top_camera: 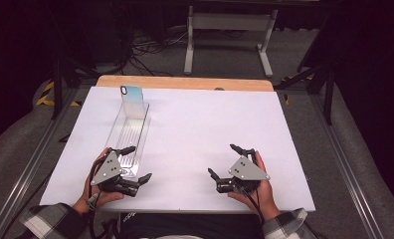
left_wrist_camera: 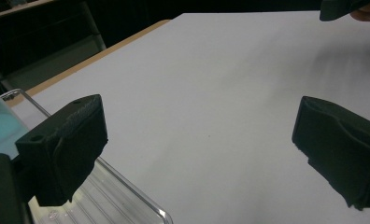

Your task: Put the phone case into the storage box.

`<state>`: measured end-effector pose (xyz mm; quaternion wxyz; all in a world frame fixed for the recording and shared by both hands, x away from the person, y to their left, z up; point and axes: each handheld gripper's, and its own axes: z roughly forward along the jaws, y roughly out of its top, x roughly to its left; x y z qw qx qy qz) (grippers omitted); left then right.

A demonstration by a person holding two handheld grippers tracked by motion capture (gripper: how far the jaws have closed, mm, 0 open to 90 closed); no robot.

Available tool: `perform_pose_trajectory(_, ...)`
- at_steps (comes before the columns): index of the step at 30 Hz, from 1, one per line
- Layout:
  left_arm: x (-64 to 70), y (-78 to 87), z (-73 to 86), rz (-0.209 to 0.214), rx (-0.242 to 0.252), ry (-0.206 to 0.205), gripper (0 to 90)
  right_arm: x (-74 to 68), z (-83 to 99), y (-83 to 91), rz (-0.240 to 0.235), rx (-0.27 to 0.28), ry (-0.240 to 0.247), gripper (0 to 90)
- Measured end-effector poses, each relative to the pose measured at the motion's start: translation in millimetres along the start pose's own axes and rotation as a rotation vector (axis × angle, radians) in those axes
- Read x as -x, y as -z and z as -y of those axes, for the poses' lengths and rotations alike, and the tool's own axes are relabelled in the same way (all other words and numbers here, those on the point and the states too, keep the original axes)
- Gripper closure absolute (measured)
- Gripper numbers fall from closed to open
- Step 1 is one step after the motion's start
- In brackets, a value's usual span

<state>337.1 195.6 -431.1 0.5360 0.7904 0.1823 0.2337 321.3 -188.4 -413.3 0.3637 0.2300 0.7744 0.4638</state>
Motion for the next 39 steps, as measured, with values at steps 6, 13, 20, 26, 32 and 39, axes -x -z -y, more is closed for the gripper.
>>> perform_pose_trajectory(6, 0.0, -1.8, 1.0, 0.009, -0.006, 0.003, 4.1, 1.6, 0.9, -1.3, 0.001, -0.005, -0.007, 4.7)
perform_pose_trajectory(13, 0.3, -1.6, 0.9, 0.008, -0.011, 0.0, 4.2, -0.8, 1.0, -2.5, -0.009, -0.014, 0.009, 5.1)
perform_pose_trajectory(20, -0.1, -2.2, 1.4, 0.01, -0.017, -0.003, 4.2, 0.4, 1.4, -3.0, -0.009, -0.014, 0.009, 5.4)
perform_pose_trajectory(26, -0.4, -3.8, 1.7, 0.012, -0.023, 0.001, 4.3, 0.8, 2.4, -3.9, -0.013, -0.017, 0.007, 5.5)
perform_pose_trajectory(32, -1.1, -5.0, 2.0, 0.014, -0.027, 0.002, 4.5, 2.0, 3.4, -4.5, -0.013, -0.017, 0.002, 5.4)
perform_pose_trajectory(39, -1.1, -4.7, 1.8, 0.017, -0.03, 0.004, 5.1, 3.7, 3.7, -4.9, -0.008, -0.025, -0.011, 5.5)
